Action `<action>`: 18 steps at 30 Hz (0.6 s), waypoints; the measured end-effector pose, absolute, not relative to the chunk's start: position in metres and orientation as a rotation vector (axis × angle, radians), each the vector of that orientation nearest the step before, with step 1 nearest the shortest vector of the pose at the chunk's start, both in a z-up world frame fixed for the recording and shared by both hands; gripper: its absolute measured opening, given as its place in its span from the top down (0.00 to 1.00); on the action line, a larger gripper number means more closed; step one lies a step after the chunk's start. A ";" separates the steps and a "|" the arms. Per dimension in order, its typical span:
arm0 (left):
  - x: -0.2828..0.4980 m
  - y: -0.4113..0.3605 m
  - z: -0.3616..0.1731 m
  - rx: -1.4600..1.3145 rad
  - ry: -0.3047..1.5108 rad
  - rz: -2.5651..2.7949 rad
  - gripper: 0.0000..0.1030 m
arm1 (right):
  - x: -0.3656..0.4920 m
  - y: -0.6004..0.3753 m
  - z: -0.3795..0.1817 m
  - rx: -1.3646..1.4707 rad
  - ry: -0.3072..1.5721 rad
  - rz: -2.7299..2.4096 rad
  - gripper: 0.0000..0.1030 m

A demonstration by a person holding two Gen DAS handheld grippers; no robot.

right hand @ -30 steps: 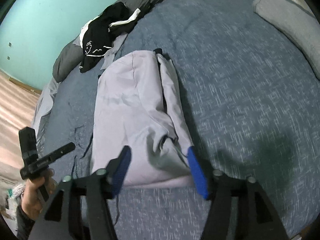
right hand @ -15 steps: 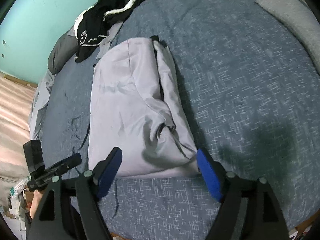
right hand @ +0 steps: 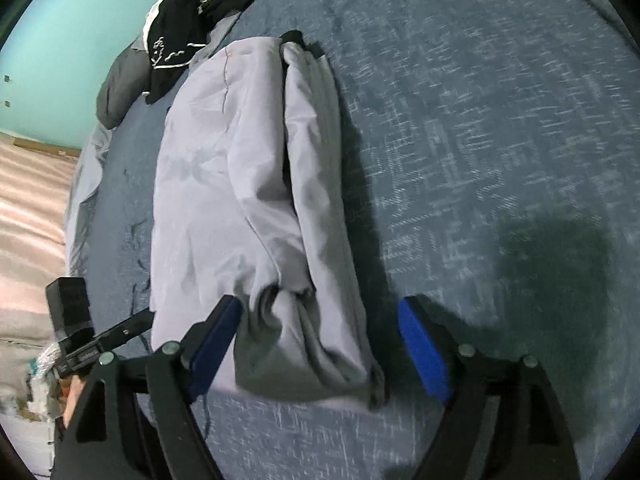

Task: Fold clothes
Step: 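Open the right tool and grasp the garment end near the black band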

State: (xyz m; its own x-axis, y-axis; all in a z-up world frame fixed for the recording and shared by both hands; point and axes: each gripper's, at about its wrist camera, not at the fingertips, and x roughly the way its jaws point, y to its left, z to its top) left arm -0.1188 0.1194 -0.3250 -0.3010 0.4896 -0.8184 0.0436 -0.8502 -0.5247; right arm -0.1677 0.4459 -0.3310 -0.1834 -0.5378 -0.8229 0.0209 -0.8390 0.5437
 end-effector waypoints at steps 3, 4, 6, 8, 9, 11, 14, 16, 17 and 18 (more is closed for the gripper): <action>-0.122 0.122 -0.332 -1.642 -0.719 2.194 0.28 | -0.176 0.436 -0.336 1.711 -0.558 -2.023 0.21; -0.123 0.123 -0.334 -1.639 -0.732 2.184 0.28 | -0.179 0.433 -0.339 1.720 -0.541 -2.010 0.21; -0.127 0.125 -0.337 -1.633 -0.755 2.167 0.27 | -0.184 0.427 -0.343 1.734 -0.522 -1.994 0.21; -0.127 0.128 -0.338 -1.626 -0.770 2.148 0.27 | -0.187 0.423 -0.345 1.736 -0.511 -1.987 0.21; -0.127 0.130 -0.339 -1.623 -0.776 2.137 0.27 | -0.188 0.421 -0.345 1.736 -0.504 -1.986 0.21; -0.124 0.133 -0.341 -1.616 -0.797 2.118 0.27 | -0.187 0.418 -0.345 1.731 -0.496 -1.983 0.21; -0.119 0.137 -0.342 -1.608 -0.794 2.116 0.27 | -0.183 0.413 -0.347 1.724 -0.496 -1.975 0.32; -0.119 0.135 -0.343 -1.606 -0.807 2.103 0.27 | -0.180 0.409 -0.345 1.711 -0.479 -1.983 0.41; -0.122 0.133 -0.344 -1.606 -0.807 2.098 0.27 | -0.179 0.408 -0.344 1.703 -0.471 -1.986 0.45; -0.123 0.132 -0.345 -1.608 -0.804 2.095 0.27 | -0.178 0.406 -0.343 1.695 -0.462 -1.990 0.50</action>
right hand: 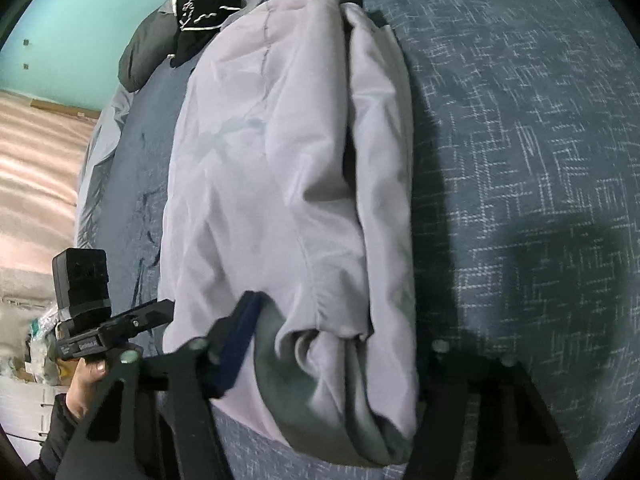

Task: Fold clothes
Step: 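Open the right tool and grasp the garment end near the black band, then lift the grasped garment end with the right tool and fold it over the strip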

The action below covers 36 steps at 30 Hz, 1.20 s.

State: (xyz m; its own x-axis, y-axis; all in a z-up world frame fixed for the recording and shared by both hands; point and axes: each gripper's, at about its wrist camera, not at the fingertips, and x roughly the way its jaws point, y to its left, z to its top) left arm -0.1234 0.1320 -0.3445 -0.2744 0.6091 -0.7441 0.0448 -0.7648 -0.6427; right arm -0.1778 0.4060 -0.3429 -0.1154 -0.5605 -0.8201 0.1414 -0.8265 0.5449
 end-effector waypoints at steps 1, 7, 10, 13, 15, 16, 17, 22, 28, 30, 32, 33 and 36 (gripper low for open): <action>-0.127 0.130 -0.346 -1.608 -0.809 2.090 0.27 | -0.177 0.405 -0.342 1.689 -0.458 -1.990 0.53; -0.136 0.126 -0.351 -1.591 -0.828 2.096 0.27 | -0.183 0.399 -0.344 1.688 -0.467 -1.987 0.55; -0.135 0.128 -0.349 -1.588 -0.817 2.110 0.29 | -0.183 0.397 -0.346 1.685 -0.469 -1.988 0.55; -0.134 0.125 -0.347 -1.584 -0.838 2.116 0.35 | -0.182 0.401 -0.342 1.664 -0.473 -1.985 0.59; -0.130 0.125 -0.340 -1.569 -0.820 2.137 0.42 | -0.181 0.404 -0.339 1.649 -0.478 -1.983 0.68; -0.128 0.126 -0.337 -1.558 -0.813 2.146 0.45 | -0.180 0.405 -0.335 1.639 -0.470 -1.983 0.73; -0.127 0.126 -0.335 -1.551 -0.811 2.149 0.45 | -0.178 0.406 -0.332 1.631 -0.458 -1.984 0.74; -0.128 0.126 -0.337 -1.545 -0.821 2.132 0.46 | -0.177 0.409 -0.332 1.628 -0.434 -1.965 0.73; -0.133 0.138 -0.349 -1.545 -0.831 2.085 0.41 | -0.181 0.414 -0.345 1.652 -0.484 -1.948 0.64; -0.131 0.134 -0.346 -1.541 -0.803 2.104 0.42 | -0.179 0.414 -0.343 1.633 -0.474 -1.951 0.68; -0.126 0.133 -0.341 -1.535 -0.764 2.135 0.47 | -0.177 0.413 -0.341 1.613 -0.465 -1.956 0.73; -0.123 0.134 -0.338 -1.532 -0.738 2.154 0.51 | -0.176 0.412 -0.338 1.602 -0.458 -1.961 0.76; -0.120 0.137 -0.322 -1.514 -0.675 2.198 0.61 | -0.176 0.403 -0.327 1.575 -0.425 -1.983 0.82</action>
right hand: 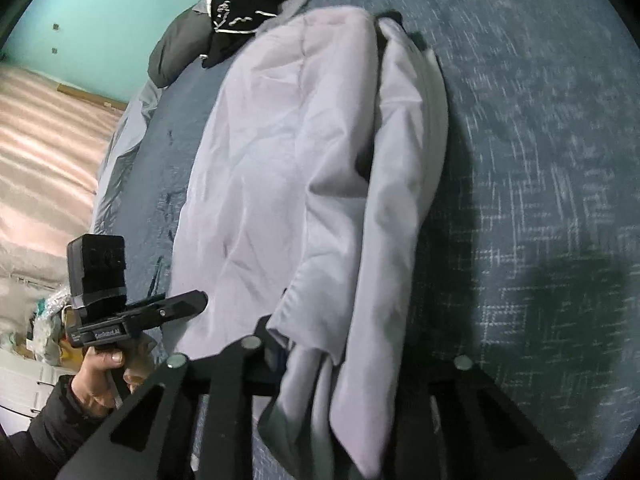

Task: Fold clothes
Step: 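Lift the grasped garment end with the right tool and fold it over the strip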

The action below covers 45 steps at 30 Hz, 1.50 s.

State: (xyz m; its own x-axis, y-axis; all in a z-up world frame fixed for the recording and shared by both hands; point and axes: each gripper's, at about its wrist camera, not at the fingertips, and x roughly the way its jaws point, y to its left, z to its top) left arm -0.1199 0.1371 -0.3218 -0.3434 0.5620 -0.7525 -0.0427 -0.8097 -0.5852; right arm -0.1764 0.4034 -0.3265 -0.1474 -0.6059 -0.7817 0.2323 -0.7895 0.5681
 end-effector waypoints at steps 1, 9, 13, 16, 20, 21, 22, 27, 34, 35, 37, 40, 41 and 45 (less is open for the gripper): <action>-0.119 0.137 -0.316 -1.501 -0.664 2.208 0.63 | -0.176 0.402 -0.321 1.563 -0.411 -1.991 0.83; -0.113 0.138 -0.260 -1.370 -0.600 2.275 0.67 | -0.177 0.406 -0.270 1.441 -0.349 -2.051 0.87; -0.117 0.145 -0.230 -1.316 -0.569 2.289 0.67 | -0.179 0.411 -0.245 1.396 -0.354 -2.070 0.88; -0.120 0.151 -0.210 -1.280 -0.542 2.294 0.67 | -0.181 0.417 -0.227 1.365 -0.363 -2.082 0.88; -0.127 0.167 -0.188 -1.239 -0.496 2.301 0.67 | -0.182 0.430 -0.200 1.324 -0.359 -2.112 0.88; -0.131 0.173 -0.181 -1.225 -0.486 2.303 0.68 | -0.182 0.437 -0.193 1.310 -0.356 -2.122 0.88; -0.136 0.180 -0.174 -1.212 -0.477 2.305 0.67 | -0.183 0.441 -0.186 1.298 -0.355 -2.130 0.88; -0.159 0.219 -0.142 -1.153 -0.444 2.310 0.68 | -0.189 0.464 -0.148 1.236 -0.338 -2.184 0.88; -0.185 0.269 -0.106 -1.082 -0.396 2.294 0.68 | -0.197 0.506 -0.105 1.175 -0.306 -2.266 0.88; -0.189 0.277 -0.102 -1.075 -0.389 2.289 0.68 | -0.199 0.513 -0.100 1.167 -0.304 -2.277 0.88; -0.197 0.292 -0.095 -1.063 -0.379 2.281 0.68 | -0.201 0.529 -0.089 1.153 -0.305 -2.300 0.88; -0.210 0.317 -0.083 -1.042 -0.350 2.268 0.68 | -0.205 0.551 -0.076 1.136 -0.302 -2.334 0.88; -0.214 0.324 -0.080 -1.037 -0.343 2.264 0.68 | -0.206 0.559 -0.071 1.130 -0.300 -2.344 0.88; -0.233 0.355 -0.067 -1.014 -0.317 2.248 0.68 | -0.213 0.590 -0.057 1.112 -0.292 -2.381 0.88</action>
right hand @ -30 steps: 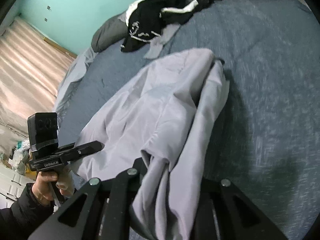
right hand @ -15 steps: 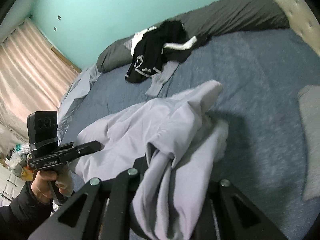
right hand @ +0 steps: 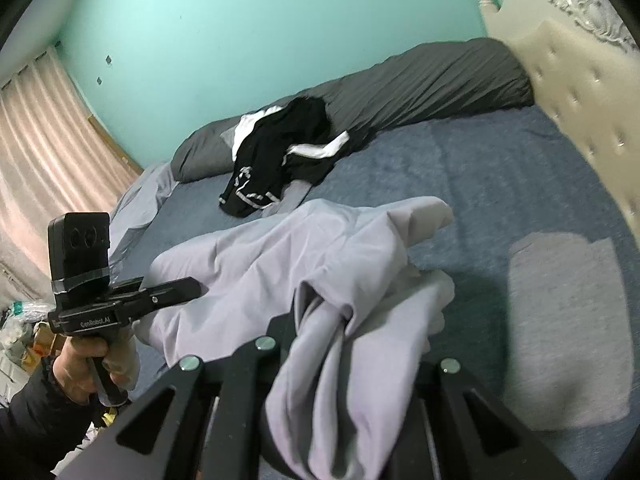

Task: Fold clothes
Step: 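Lift the grasped garment end with the right tool and fold it over the strip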

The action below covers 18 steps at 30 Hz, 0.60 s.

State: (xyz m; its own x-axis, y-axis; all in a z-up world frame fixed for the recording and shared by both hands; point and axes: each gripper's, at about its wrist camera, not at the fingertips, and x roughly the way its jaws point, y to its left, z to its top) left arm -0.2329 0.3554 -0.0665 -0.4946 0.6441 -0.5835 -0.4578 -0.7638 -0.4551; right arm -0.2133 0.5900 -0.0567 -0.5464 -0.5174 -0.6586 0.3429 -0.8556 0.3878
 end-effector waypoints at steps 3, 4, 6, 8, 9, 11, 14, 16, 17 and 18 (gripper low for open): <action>-0.248 0.380 -0.059 -0.998 -0.304 2.238 0.68 | -0.221 0.612 -0.047 1.098 -0.286 -2.408 0.88; -0.252 0.388 -0.057 -0.993 -0.301 2.235 0.68 | -0.225 0.620 -0.043 1.094 -0.283 -2.417 0.88; -0.261 0.406 -0.054 -0.985 -0.293 2.227 0.68 | -0.231 0.637 -0.037 1.085 -0.275 -2.435 0.88; -0.271 0.424 -0.051 -0.977 -0.285 2.218 0.68 | -0.238 0.654 -0.031 1.076 -0.267 -2.453 0.88; -0.276 0.433 -0.050 -0.971 -0.279 2.215 0.68 | -0.240 0.661 -0.029 1.072 -0.263 -2.461 0.88; -0.285 0.451 -0.048 -0.958 -0.266 2.213 0.68 | -0.246 0.676 -0.025 1.062 -0.263 -2.475 0.88; -0.301 0.477 -0.045 -0.948 -0.262 2.211 0.68 | -0.258 0.701 -0.022 1.048 -0.262 -2.498 0.88; -0.313 0.494 -0.043 -0.939 -0.267 2.208 0.68 | -0.267 0.716 -0.020 1.040 -0.261 -2.513 0.88; -0.319 0.503 -0.043 -0.932 -0.268 2.209 0.68 | -0.271 0.723 -0.020 1.034 -0.263 -2.520 0.88; -0.323 0.510 -0.042 -0.923 -0.266 2.210 0.68 | -0.275 0.730 -0.019 1.025 -0.260 -2.530 0.88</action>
State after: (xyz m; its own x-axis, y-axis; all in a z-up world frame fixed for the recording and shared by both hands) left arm -0.3231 0.5103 -0.0424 -0.4883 0.6862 -0.5391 -0.5386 -0.7231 -0.4326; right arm -0.2751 0.7298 -0.0190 -0.6525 -0.4272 -0.6259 0.2908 -0.9039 0.3137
